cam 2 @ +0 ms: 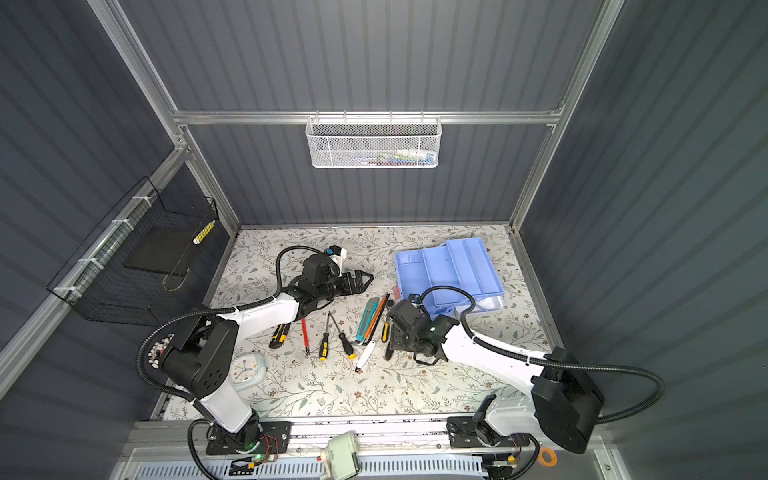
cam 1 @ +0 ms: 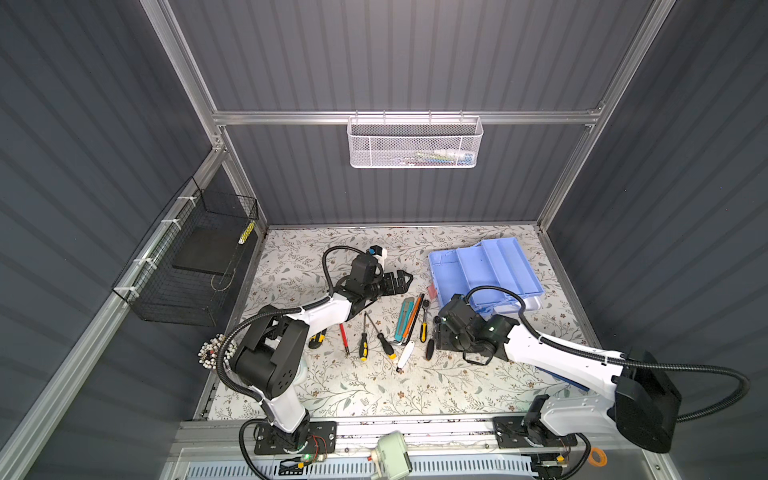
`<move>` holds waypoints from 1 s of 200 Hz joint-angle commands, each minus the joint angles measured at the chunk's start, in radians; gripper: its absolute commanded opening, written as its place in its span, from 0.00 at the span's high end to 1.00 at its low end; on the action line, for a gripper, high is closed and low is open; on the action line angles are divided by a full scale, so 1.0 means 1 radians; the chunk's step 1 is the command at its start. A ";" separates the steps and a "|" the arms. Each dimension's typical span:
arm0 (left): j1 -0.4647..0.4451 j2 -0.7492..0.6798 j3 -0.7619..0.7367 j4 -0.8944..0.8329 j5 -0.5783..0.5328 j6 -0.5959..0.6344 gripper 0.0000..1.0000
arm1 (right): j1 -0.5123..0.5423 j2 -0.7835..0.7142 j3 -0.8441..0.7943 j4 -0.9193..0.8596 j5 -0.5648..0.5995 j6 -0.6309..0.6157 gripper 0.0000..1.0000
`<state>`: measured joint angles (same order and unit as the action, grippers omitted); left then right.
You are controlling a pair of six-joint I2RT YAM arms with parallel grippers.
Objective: Pack the tool kit
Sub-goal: 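Lower the right gripper onto the ratchet wrench while the left moves toward the tools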
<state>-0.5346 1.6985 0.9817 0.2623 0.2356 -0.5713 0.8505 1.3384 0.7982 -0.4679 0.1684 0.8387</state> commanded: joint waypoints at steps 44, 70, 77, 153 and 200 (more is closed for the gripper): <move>0.015 -0.102 -0.062 -0.074 -0.055 0.057 0.00 | 0.022 0.179 0.034 0.074 -0.021 0.034 0.47; 0.016 -0.136 -0.075 -0.105 -0.088 0.084 0.00 | 0.022 0.217 0.046 0.074 -0.022 0.026 0.47; 0.016 -0.142 -0.078 -0.111 -0.090 0.088 0.00 | 0.021 0.226 0.054 0.074 -0.025 0.023 0.48; 0.016 -0.155 -0.096 -0.130 -0.097 0.103 0.00 | 0.021 0.290 0.077 0.114 -0.038 0.032 0.45; 0.016 -0.149 -0.096 -0.133 -0.098 0.103 0.00 | 0.012 0.331 0.081 0.100 -0.060 -0.001 0.50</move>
<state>-0.5262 1.5635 0.8906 0.1493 0.1482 -0.4915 0.8661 1.6360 0.8707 -0.3443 0.1184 0.8543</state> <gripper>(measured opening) 0.997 0.525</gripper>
